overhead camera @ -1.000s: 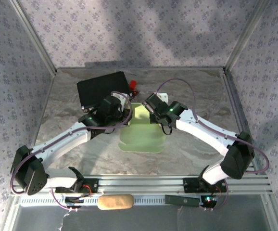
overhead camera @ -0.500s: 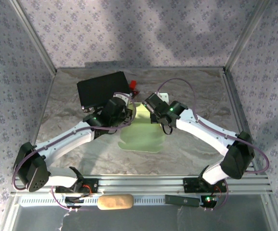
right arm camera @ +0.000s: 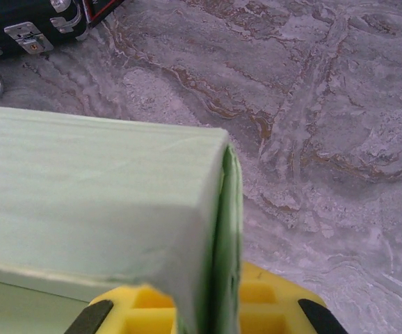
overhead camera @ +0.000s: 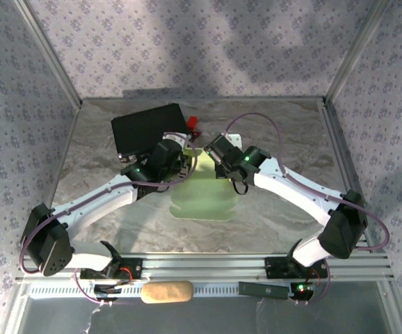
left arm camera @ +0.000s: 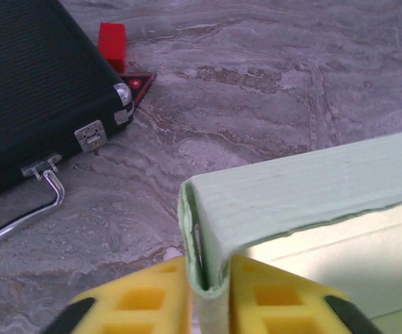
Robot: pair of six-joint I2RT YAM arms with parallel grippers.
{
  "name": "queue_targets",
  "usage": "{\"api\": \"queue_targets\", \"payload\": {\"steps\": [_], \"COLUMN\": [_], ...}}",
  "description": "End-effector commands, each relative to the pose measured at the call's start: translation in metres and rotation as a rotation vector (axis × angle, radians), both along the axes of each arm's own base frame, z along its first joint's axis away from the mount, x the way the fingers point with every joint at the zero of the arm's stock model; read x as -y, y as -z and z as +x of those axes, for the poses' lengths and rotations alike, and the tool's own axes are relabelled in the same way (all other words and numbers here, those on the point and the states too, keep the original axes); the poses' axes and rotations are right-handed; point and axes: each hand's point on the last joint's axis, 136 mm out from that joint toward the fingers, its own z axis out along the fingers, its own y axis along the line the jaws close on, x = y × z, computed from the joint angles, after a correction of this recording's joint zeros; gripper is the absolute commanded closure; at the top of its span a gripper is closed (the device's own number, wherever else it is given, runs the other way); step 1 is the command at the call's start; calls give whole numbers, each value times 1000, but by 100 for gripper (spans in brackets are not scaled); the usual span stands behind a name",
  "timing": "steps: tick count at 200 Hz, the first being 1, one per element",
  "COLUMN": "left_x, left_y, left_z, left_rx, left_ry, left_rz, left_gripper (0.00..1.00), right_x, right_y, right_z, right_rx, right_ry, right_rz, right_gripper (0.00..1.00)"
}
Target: Fold the paper box
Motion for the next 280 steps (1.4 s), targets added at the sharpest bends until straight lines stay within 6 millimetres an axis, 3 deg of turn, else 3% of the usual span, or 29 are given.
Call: {"api": "queue_targets", "payload": {"steps": [1,32,94,140,166,187,237,280], "left_x": [5,3,-10,4,16,16,4,0], "left_y": [-12,-6,-4,1,4,7,1,-18], "left_z": [8,14,15,9,2,-2,-16,-30], "left_rx": [31,34,112,131,95,58,52,28], "left_ry": [9,-22,-193,-157,-53,-6,16,89], "left_rz": [-16,33,244,231,128,58,16,-96], "left_gripper": [88,100,100,100,76,65,58,52], "right_x": [-6,-6,-3,-1,2,3,2,3], "right_y": [-12,-13,-12,-7,-7,-9,-9,-5], "right_z": [2,2,2,3,3,4,6,5], "right_rx": [21,22,21,12,12,14,13,2], "right_ry": [-12,-11,12,22,28,29,28,24], "right_rz": [28,31,20,13,17,22,26,20], "right_gripper": [100,100,100,100,100,100,100,100]}}
